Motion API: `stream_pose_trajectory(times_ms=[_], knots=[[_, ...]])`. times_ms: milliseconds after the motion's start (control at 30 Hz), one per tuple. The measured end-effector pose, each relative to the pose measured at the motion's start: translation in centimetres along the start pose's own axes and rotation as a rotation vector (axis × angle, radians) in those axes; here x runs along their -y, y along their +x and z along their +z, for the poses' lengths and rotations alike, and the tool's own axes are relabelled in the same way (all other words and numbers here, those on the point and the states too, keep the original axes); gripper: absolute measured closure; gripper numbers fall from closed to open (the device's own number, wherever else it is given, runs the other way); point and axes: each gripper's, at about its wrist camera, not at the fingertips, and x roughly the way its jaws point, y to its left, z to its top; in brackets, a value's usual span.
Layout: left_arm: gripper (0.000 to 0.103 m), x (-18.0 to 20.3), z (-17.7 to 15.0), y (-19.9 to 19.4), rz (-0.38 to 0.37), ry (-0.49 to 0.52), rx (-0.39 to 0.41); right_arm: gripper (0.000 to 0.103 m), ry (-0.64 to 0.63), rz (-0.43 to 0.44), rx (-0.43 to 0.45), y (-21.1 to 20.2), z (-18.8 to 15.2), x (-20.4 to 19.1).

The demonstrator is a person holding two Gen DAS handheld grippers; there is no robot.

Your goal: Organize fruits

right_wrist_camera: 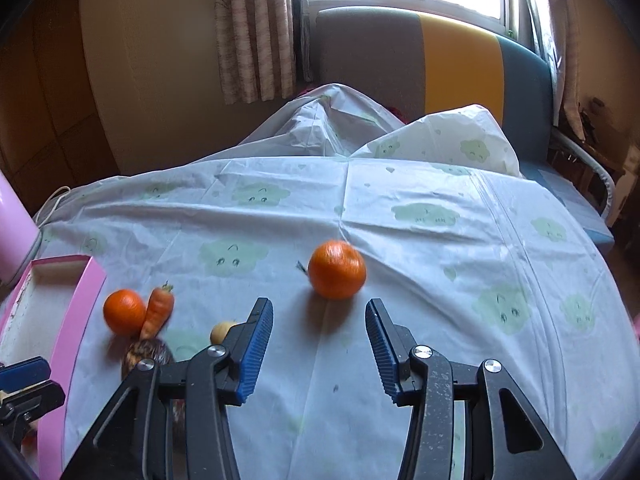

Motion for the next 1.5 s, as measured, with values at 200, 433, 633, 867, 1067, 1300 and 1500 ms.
stream_pose_trajectory(times_ms=[200,433,633,867,1067,1300,1500], knots=[[0.070,0.1,0.7,0.9,-0.010,-0.011,-0.017,0.053,0.000,-0.018,-0.017,1.9,1.2,0.3],[0.070,0.9,1.3,1.5,-0.042,-0.017,-0.032,0.054,-0.014,-0.025,-0.033,3.7,1.7,0.4],[0.070,3.0,1.6,1.8,-0.100,0.012,-0.034,0.066,-0.021,-0.024,-0.030,3.8,1.6,0.9],[0.070,6.0,1.8,2.4,-0.151,0.035,-0.032,0.067,-0.059,-0.009,-0.033,3.7,1.4,0.6],[0.070,7.6,1.7,3.1,-0.162,0.036,-0.040,0.067,-0.070,-0.001,-0.030,3.6,1.4,0.6],[0.070,8.5,1.7,3.9,-0.136,0.043,-0.033,0.067,-0.078,0.006,-0.028,3.7,1.4,0.6],[0.071,8.9,1.7,4.1,-0.140,0.059,-0.015,0.067,-0.084,0.005,-0.027,3.8,1.5,0.6]])
